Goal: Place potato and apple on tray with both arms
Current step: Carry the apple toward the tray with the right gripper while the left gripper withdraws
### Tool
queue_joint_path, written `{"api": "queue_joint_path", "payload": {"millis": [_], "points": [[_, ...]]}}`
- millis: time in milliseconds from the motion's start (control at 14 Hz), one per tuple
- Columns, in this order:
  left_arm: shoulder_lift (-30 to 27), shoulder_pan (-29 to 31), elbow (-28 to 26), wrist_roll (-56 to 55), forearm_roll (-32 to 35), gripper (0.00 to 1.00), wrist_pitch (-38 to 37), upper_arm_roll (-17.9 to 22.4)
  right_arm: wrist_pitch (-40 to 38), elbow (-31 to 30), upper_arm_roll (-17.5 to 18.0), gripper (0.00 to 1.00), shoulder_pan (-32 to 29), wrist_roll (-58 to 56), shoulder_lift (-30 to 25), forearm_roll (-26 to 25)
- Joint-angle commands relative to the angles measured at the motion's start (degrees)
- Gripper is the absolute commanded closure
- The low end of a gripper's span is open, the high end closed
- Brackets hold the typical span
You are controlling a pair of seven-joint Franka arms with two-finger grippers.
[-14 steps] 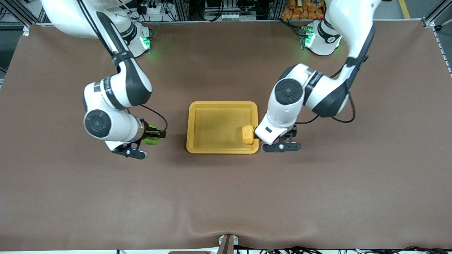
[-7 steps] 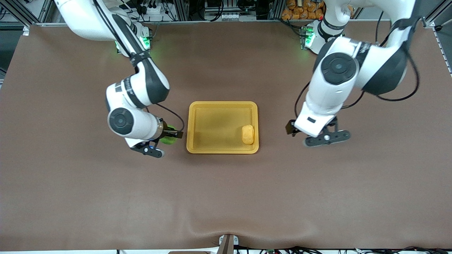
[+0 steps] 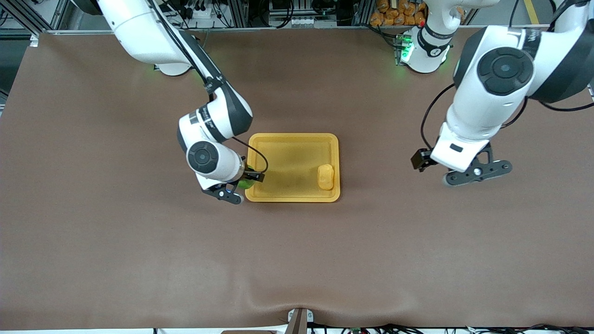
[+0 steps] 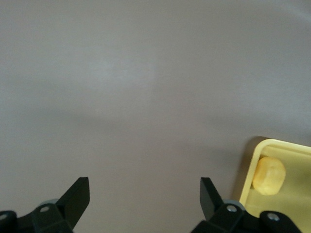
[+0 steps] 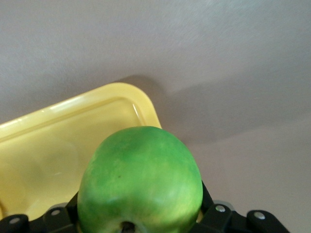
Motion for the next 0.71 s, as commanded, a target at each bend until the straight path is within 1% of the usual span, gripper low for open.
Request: {"api": "queue_joint_path", "payload": {"millis": [0, 143, 429, 571, 643], "points": [[-3.3, 1.0, -1.3, 3.2, 0.4, 0.0, -3.1, -0.2, 1.1, 1.2, -0.5, 0.83, 1.7, 1.0, 1.5, 0.7], [-4.7, 4.1, -1.6, 6.7, 0.2, 0.0, -4.2, -0.8, 1.2, 1.2, -0.5, 0.81, 2.3, 1.0, 2.1, 0.7], [-6.8, 10.3, -2.0, 19.5, -3.4, 0.0, -6.2, -0.7, 1.2, 1.2, -0.5, 0.78, 3.6, 3.0, 3.1, 0.5], [-7.2, 12.4, -2.2, 23.2, -3.5, 0.0, -6.9, -0.7, 1.5, 1.1, -0.6, 0.77, 3.7, 3.0, 3.9, 0.3], [-7.6, 12.5, -2.4, 23.4, -3.8, 0.0, -7.0, -0.6, 2.4, 1.1, -0.5, 0.72, 4.1, 3.6, 4.2, 0.3]]}}
